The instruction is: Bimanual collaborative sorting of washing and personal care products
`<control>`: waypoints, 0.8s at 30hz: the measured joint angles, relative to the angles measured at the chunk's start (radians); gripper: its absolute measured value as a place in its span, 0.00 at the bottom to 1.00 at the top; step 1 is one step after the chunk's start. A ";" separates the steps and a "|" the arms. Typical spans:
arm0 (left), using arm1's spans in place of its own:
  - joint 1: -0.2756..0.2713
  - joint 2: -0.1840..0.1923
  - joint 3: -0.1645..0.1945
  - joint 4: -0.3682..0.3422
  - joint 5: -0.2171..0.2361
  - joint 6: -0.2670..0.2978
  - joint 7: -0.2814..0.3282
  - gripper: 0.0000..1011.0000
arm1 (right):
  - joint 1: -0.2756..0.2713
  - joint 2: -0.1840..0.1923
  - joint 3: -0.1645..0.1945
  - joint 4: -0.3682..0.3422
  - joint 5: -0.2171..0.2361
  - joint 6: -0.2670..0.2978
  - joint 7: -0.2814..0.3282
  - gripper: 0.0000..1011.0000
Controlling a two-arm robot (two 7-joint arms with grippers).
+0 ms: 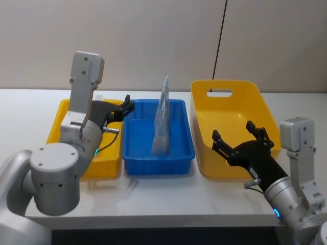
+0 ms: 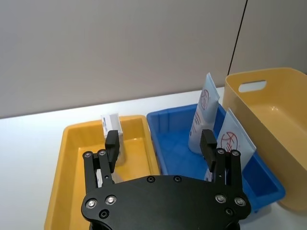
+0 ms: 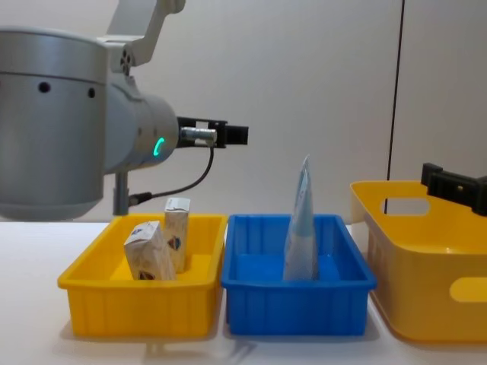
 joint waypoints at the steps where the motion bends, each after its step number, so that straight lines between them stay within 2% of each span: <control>1: 0.010 0.001 -0.004 -0.009 -0.003 0.007 -0.001 0.99 | 0.000 0.000 0.000 0.000 0.000 0.000 0.000 0.99; 13: 0.075 -0.001 -0.039 -0.043 -0.032 0.023 -0.011 0.99 | 0.000 0.000 0.000 0.000 0.000 0.000 0.000 0.99; 24: 0.125 -0.008 -0.080 -0.046 -0.053 0.006 -0.015 0.99 | 0.000 0.000 0.000 0.000 0.000 0.000 0.000 0.99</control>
